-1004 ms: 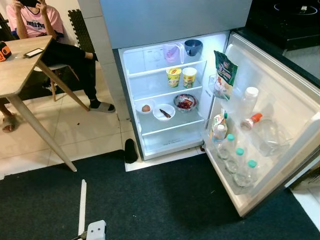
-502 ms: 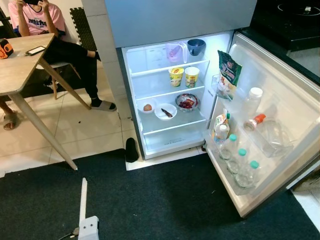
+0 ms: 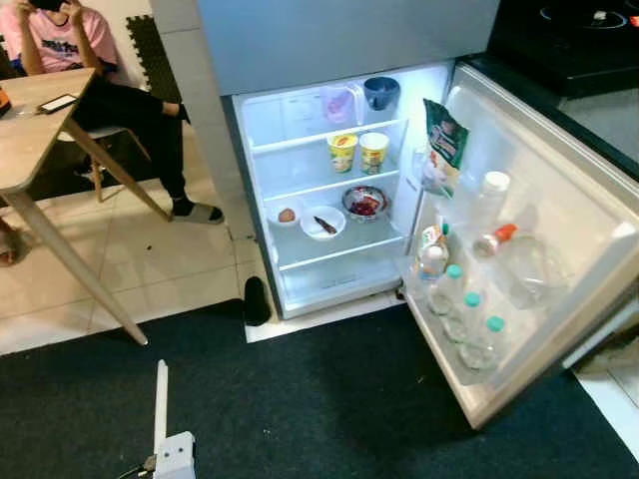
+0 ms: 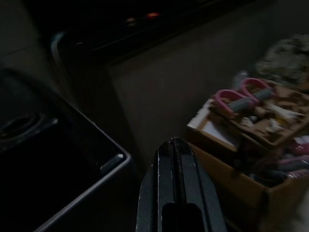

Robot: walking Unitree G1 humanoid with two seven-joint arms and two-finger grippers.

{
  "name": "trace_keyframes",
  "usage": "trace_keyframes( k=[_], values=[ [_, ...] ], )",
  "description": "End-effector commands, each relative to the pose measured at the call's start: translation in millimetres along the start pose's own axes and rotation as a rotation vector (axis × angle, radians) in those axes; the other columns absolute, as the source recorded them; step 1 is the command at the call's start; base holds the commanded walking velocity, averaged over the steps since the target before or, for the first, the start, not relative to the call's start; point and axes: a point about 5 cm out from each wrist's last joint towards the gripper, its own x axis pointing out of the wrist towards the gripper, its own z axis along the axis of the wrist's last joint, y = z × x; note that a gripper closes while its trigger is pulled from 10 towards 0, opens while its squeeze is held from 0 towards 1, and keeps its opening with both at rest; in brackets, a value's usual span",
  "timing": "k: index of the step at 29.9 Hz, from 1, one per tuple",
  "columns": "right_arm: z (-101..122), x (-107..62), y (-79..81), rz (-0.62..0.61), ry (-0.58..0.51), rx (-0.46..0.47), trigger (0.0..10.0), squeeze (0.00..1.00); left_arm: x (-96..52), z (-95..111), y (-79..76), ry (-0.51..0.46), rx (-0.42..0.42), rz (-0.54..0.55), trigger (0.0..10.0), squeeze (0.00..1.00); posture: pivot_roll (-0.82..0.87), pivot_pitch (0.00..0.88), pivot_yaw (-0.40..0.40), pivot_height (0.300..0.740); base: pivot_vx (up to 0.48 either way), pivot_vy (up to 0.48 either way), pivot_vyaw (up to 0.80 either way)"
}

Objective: Restocking fridge

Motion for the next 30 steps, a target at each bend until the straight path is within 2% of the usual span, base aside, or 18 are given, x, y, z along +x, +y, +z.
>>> trace_keyframes(
  k=[1, 3, 5, 6, 9, 11, 13, 15, 17, 18, 19, 20, 21, 23, 24, 26, 29, 30],
  values=[
    [-9.8, 4.0, 18.4, 0.123, 0.052, -0.016, 10.0, 0.0, -0.5, -0.4, 1.3, 0.0, 0.005, 0.001, 10.0, 0.0, -0.02, 0.0, 0.022, 0.74, 0.0, 0.0, 0.0],
    [-11.5, 3.8, 20.7, 0.152, 0.061, -0.022, 10.0, 0.0, -0.4, -0.5, 0.9, 0.0, 0.006, 0.0, 10.0, 0.0, -0.02, 0.0, 0.022, 0.74, 0.0, 0.0, 0.0],
    [-19.5, 2.1, 32.1, 0.298, 0.104, -0.036, 10.0, 0.0, -0.3, -1.3, -0.4, 0.002, 0.008, -0.004, 10.0, 0.0, -0.02, 0.0, 0.023, 0.74, 0.0, 0.0, 0.0],
    [-19.5, 2.1, 32.1, 0.298, 0.104, -0.036, 10.0, 0.0, -0.3, -1.3, -0.4, 0.002, 0.008, -0.004, 10.0, 0.0, -0.02, 0.0, 0.023, 0.74, 0.0, 0.0, 0.0],
    [-31.5, -1.9, 47.1, 0.483, 0.172, -0.065, 10.0, 0.0, -0.3, -2.5, -1.5, 0.006, 0.012, -0.009, 10.0, 0.0, -0.02, 0.0, 0.023, 0.74, 0.0, 0.0, 0.0],
    [-43.9, -5.6, 64.7, 0.636, 0.228, -0.087, 10.0, 0.0, -0.3, -2.8, -1.4, 0.008, 0.015, -0.01, 10.0, 0.0, -0.02, 0.0, 0.023, 0.74, 0.0, 0.0, 0.0],
    [-48.4, -7.2, 71.4, 0.69, 0.247, -0.094, 10.0, 0.0, -0.4, -2.8, -1.4, 0.009, 0.016, -0.01, 10.0, 0.0, -0.02, 0.0, 0.023, 0.74, 0.0, 0.0, 0.0],
    [-63.1, -13.7, 98.2, 0.882, 0.301, -0.118, 10.0, 0.0, -0.5, -3.1, -1.2, 0.011, 0.018, -0.011, 10.0, 0.0, -0.02, 0.0, 0.024, 0.74, 0.0, 0.0, 0.0],
    [-63.1, -13.7, 98.2, 0.882, 0.301, -0.118, 10.0, 0.0, -0.5, -3.1, -1.2, 0.011, 0.018, -0.011, 10.0, 0.0, -0.02, 0.0, 0.024, 0.74, 0.0, 0.0, 0.0],
    [-73.4, -21.6, 131.4, 1.075, 0.319, -0.107, 10.0, 0.0, -0.5, -3.3, -1.1, 0.012, 0.019, -0.011, 10.0, 0.0, -0.02, 0.0, 0.026, 0.74, 0.0, 0.0, 0.0],
    [-75.2, -24.5, 142.8, 1.134, 0.316, -0.097, 10.0, 0.0, -0.5, -3.3, -1.1, 0.012, 0.02, -0.011, 10.0, 0.0, -0.02, 0.0, 0.026, 0.74, 0.0, 0.0, 0.0],
    [-75.2, -24.5, 142.8, 1.134, 0.316, -0.097, 10.0, 0.0, -0.5, -3.3, -1.1, 0.012, 0.02, -0.011, 10.0, 0.0, -0.02, 0.0, 0.026, 0.74, 0.0, 0.0, 0.0],
    [-74.0, -32.3, 163.1, 1.254, 0.297, -0.055, 10.0, 0.0, -0.5, -3.3, -1.3, 0.013, 0.021, -0.012, 10.0, 0.0, -0.02, 0.0, 0.026, 0.74, 0.0, 0.0, 0.0],
    [-69.6, -46.6, 190.0, 1.42, 0.262, 0.025, 10.0, 0.0, -0.4, -3.5, -1.6, 0.013, 0.022, -0.014, 10.0, 0.0, -0.02, 0.0, 0.028, 0.74, 0.0, 0.0, 0.0],
    [-69.6, -46.6, 190.0, 1.42, 0.262, 0.025, 10.0, 0.0, -0.4, -3.5, -1.6, 0.013, 0.022, -0.014, 10.0, 0.0, -0.02, 0.0, 0.028, 0.74, 0.0, 0.0, 0.0],
    [-65.3, -45.4, 202.8, 1.433, 0.203, 0.099, 10.0, 0.0, -0.2, -3.6, -2.6, 0.014, 0.023, -0.017, 10.0, 0.0, -0.02, 0.0, 0.026, 0.74, 0.0, 0.0, 0.0],
    [-74.8, -35.1, 197.0, 1.316, 0.215, 0.055, 10.0, 0.0, 0.0, -3.9, -3.6, 0.014, 0.024, -0.019, 10.0, 0.0, -0.02, 0.0, 0.024, 0.74, 0.0, 0.0, 0.0],
    [-74.8, -35.1, 197.0, 1.316, 0.215, 0.055, 10.0, 0.0, 0.0, -3.9, -3.6, 0.014, 0.024, -0.019, 10.0, 0.0, -0.02, 0.0, 0.024, 0.74, 0.0, 0.0, 0.0]
  ],
)
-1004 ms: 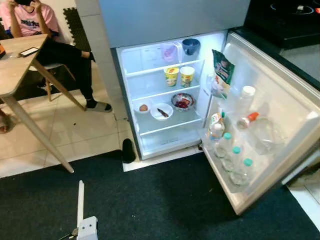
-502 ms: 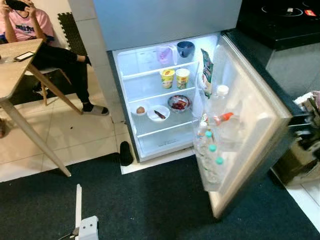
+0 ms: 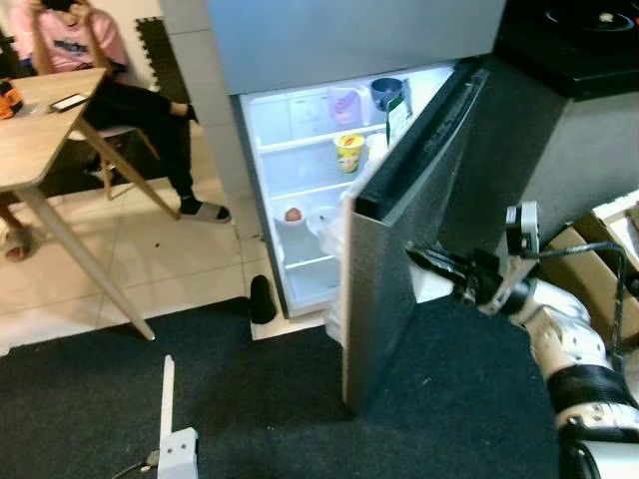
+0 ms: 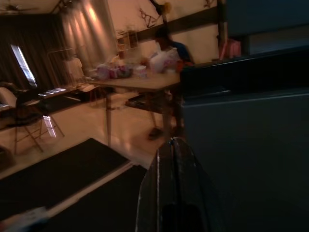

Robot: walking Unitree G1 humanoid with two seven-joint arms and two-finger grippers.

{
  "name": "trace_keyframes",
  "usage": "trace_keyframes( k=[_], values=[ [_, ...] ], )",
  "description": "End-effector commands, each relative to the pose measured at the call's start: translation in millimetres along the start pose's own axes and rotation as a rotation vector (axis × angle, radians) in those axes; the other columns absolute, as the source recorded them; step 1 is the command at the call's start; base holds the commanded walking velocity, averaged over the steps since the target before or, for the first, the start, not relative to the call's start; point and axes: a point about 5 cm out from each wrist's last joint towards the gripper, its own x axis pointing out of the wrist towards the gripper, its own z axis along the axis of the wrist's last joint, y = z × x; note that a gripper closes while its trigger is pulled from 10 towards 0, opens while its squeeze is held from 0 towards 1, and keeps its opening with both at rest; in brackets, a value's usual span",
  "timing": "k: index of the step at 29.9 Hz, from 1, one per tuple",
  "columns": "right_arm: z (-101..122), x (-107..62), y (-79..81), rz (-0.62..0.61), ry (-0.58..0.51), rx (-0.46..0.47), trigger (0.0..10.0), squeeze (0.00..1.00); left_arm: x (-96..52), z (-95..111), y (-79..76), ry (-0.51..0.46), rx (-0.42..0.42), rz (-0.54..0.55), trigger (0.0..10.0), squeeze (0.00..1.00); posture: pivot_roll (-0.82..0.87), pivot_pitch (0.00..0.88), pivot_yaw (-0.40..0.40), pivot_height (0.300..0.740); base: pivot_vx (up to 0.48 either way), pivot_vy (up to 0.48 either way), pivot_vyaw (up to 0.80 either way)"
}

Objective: Restocking fridge

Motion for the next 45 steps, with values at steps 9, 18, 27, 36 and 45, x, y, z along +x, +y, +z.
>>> trace_keyframes(
  k=[9, 18, 27, 36, 45],
  values=[
    [-85.9, -62.7, -18.5, -0.661, 0.325, 0.067, 10.0, 0.0, 0.1, -6.6, -5.1, 0.02, 0.002, -0.007, 10.0, 0.0, -0.02, 0.0, 0.012, 0.74, 0.0, 0.0, 0.0],
    [-131.7, -109.4, -4.7, -0.963, 0.477, 0.145, 10.0, 0.0, 0.7, -6.5, -7.4, 0.021, 0.005, -0.013, 10.0, 0.0, -0.02, 0.0, 0.012, 0.74, 0.0, 0.0, 0.0],
    [-189.7, -159.3, 40.6, -1.109, 0.649, 0.326, 10.0, 0.0, 1.6, -3.2, -7.1, 0.021, 0.014, -0.012, 10.0, 0.0, -0.03, 0.0, 0.011, 0.74, 0.0, 0.0, 0.0],
    [-205.5, -181.0, 58.8, -1.158, 0.773, 0.332, 10.0, 0.0, 2.5, -4.1, -11.5, 0.023, 0.015, -0.018, 10.0, 0.0, -0.03, 0.0, 0.009, 0.74, 0.0, 0.0, 0.56],
    [-215.8, -192.6, 72.5, -1.151, 0.869, 0.337, 10.0, 0.0, 2.2, -7.0, -12.3, 0.031, 0.021, -0.01, 10.0, 0.0, -0.03, 0.0, 0.008, 0.74, 0.0, 0.0, 0.73]
  ],
)
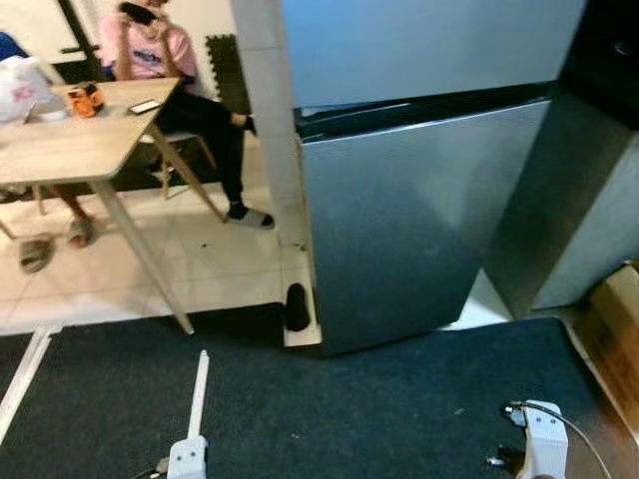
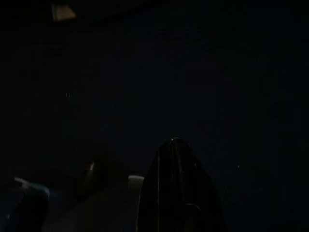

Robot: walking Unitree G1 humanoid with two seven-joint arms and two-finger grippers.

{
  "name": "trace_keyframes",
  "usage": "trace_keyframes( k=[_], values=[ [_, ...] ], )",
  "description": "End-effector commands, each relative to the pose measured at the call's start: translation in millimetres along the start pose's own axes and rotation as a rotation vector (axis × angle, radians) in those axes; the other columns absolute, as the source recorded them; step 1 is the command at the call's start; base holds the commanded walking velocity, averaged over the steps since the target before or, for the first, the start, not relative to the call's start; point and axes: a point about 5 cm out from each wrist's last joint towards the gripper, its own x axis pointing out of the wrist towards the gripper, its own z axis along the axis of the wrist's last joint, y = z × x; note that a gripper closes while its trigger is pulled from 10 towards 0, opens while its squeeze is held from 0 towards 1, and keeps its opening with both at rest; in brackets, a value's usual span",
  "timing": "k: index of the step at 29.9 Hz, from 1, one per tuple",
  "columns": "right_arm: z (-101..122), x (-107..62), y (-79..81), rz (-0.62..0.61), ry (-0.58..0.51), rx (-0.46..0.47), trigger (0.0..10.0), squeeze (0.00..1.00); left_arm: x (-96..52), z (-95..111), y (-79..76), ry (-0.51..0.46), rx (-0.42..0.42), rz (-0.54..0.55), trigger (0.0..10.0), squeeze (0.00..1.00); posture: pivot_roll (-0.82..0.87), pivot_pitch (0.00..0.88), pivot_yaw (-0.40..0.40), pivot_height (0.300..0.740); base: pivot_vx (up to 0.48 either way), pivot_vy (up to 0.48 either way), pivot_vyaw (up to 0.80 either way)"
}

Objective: Restocking fridge

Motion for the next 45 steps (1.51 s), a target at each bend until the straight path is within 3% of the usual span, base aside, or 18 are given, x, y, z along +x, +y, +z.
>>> trace_keyframes(
  k=[1, 19, 21, 45],
  values=[
    [-4.0, 0.1, 1.7, 0.0, 0.019, -0.005, 10.0, 0.0, 0.0, -1.7, -0.6, 0.01, 0.01, 0.002, 10.0, 0.0, -0.03, 0.0, 0.008, 0.74, 0.0, 0.0, 0.73],
    [-10.6, -1.1, -0.2, -0.053, 0.031, -0.023, 10.0, 0.0, 1.0, 0.8, -1.8, 0.007, 0.01, 0.006, 10.0, 0.0, -0.04, 0.0, 0.009, 0.74, 0.0, 0.0, 0.72],
    [-10.4, -1.3, -2.9, -0.095, 0.034, -0.017, 10.0, 0.0, 1.0, 0.8, -1.6, 0.009, 0.012, 0.006, 10.0, 0.0, -0.04, 0.0, 0.009, 0.74, 0.0, 0.0, 0.0],
    [-10.6, -1.2, -1.8, -0.09, 0.032, -0.024, 10.0, 0.0, 0.5, -0.1, -1.8, 0.014, 0.032, -0.014, 10.0, 0.0, -0.04, 0.0, 0.012, 0.74, 0.209, 0.0, 0.0]
  ],
)
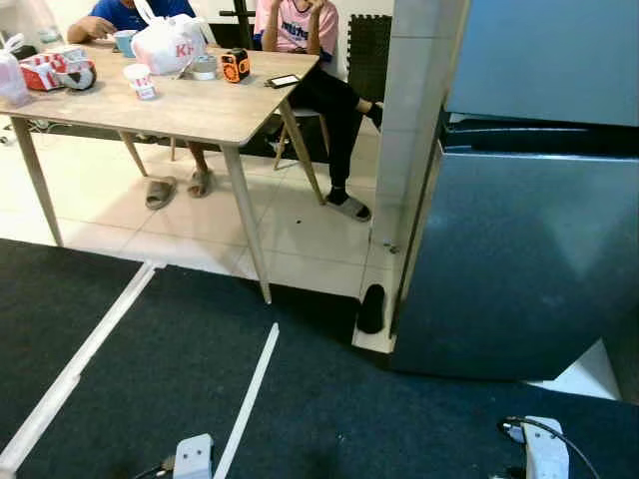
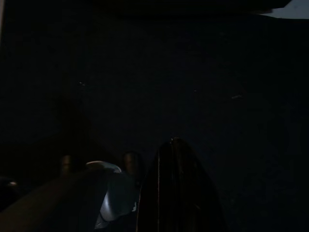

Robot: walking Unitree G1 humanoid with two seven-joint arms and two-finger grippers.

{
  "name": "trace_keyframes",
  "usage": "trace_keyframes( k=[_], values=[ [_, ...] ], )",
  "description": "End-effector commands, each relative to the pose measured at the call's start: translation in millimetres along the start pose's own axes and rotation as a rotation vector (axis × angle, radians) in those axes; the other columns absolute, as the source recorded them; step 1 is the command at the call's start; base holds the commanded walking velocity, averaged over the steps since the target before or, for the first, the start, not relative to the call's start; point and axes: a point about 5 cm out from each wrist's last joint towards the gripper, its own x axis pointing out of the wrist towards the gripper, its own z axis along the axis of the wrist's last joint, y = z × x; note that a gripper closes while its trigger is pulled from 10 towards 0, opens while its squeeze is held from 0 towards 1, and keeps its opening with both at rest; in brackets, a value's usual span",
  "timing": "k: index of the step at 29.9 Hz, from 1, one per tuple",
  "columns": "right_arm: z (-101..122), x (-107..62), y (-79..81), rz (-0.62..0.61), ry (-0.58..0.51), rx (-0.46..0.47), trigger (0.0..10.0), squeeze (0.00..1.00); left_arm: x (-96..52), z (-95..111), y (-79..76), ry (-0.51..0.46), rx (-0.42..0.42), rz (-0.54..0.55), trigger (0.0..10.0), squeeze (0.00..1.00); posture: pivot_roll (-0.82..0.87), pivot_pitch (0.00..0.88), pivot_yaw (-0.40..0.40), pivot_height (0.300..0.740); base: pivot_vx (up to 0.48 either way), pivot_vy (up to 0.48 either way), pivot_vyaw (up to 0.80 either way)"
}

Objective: Restocking fridge

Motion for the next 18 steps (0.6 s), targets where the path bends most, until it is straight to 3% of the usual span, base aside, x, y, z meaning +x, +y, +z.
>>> trace_keyframes(
  k=[1, 11, 18],
  values=[
    [-1.0, -0.4, -1.0, -0.006, -0.002, 0.002, 10.0, 0.0, -0.2, 0.5, 1.4, 0.006, 0.021, -0.002, 10.0, 0.0, -0.04, 0.0, 0.01, 0.74, 0.255, 0.0, 0.0],
    [-1.1, -0.4, -3.0, -0.029, 0.012, 0.0, 10.0, 0.0, -0.2, 0.9, 1.4, 0.005, 0.025, -0.004, 10.0, 0.0, -0.04, 0.0, 0.009, 0.74, 0.255, 0.0, 0.0],
    [0.4, -0.2, -4.0, -0.041, 0.008, 0.018, 10.0, 0.0, -0.1, 0.9, 1.3, 0.005, 0.025, -0.003, 10.0, 0.0, -0.04, 0.0, 0.009, 0.74, 0.254, 0.0, -0.67]
  ],
)
